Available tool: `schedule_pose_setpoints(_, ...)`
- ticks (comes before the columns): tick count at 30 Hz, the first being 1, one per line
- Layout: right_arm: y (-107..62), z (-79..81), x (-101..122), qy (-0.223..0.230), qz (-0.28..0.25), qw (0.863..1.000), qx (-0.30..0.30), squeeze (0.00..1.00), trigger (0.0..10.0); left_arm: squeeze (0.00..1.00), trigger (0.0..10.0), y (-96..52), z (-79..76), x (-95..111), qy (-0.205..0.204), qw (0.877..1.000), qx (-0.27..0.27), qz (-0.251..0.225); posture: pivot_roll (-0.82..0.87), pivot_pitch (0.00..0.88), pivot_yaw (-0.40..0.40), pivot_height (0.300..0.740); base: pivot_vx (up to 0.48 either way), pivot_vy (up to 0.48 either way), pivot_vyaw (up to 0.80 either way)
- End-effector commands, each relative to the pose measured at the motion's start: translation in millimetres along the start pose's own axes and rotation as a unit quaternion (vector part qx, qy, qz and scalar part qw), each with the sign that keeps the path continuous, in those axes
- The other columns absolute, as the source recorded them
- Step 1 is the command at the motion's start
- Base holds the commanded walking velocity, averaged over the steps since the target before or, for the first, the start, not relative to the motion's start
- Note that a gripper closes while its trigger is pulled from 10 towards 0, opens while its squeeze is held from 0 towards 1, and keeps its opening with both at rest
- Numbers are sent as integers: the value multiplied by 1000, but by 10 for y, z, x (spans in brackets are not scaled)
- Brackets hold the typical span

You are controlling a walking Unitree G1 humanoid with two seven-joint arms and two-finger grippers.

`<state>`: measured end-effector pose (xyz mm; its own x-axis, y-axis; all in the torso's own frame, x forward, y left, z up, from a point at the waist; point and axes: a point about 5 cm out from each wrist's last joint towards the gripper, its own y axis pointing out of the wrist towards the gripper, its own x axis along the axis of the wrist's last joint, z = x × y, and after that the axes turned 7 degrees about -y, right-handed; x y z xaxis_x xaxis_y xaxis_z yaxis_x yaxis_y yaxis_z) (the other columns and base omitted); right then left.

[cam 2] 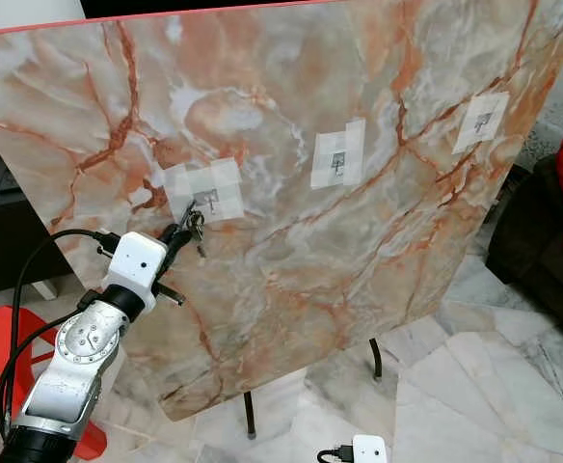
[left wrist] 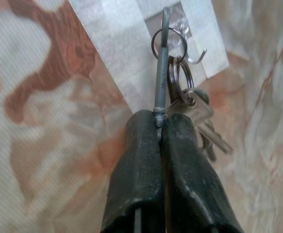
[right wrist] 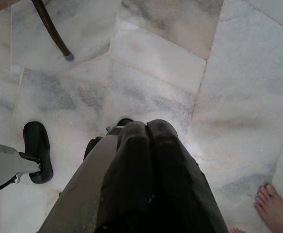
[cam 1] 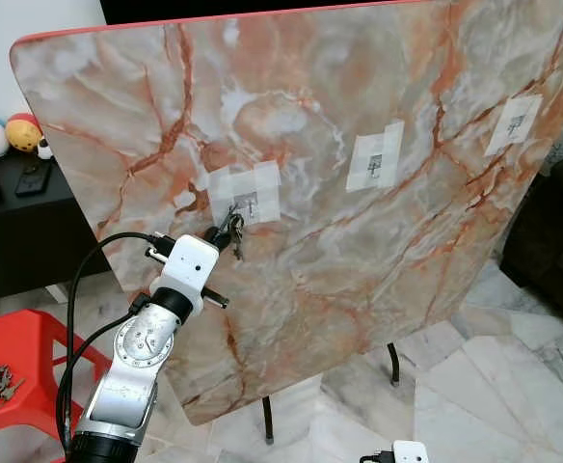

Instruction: Hang keys on a hook

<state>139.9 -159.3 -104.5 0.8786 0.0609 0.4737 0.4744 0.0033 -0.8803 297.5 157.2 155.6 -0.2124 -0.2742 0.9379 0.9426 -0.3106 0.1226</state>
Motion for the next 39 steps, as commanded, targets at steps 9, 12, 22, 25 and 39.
schedule_pose_setpoints(9, 1, 5, 6, 0, 0, 1000, 0, 0, 10000, 0, 10000, 88, -89, 111, 13, 1000, -12, -10, 56, 0, -46, 740, 0, 0, 0)
schedule_pose_setpoints(12, 1, 10, 5, 1, 1, 1000, 0, 0, 10000, 0, 10000, 126, -113, 148, 12, 1000, -13, -14, 55, 0, -45, 740, 0, 0, 0)
schedule_pose_setpoints(22, 2, 16, 4, 2, 1, 1000, 1, 0, 10000, 0, 10000, 205, -180, 237, 7, 999, -26, -31, 53, 0, -41, 740, 0, 0, 0)
schedule_pose_setpoints(25, 2, 17, 3, 3, 1, 1000, 1, 0, 10000, 0, 10000, 207, -188, 236, 8, 999, -28, -31, 54, 0, -41, 740, 0, 0, 0)
schedule_pose_setpoints(39, 2, 14, 4, 0, 2, 1000, 1, 0, 10000, 0, 10000, 183, -240, 229, 7, 998, -52, -27, 57, 0, -45, 740, 0, 0, 0)
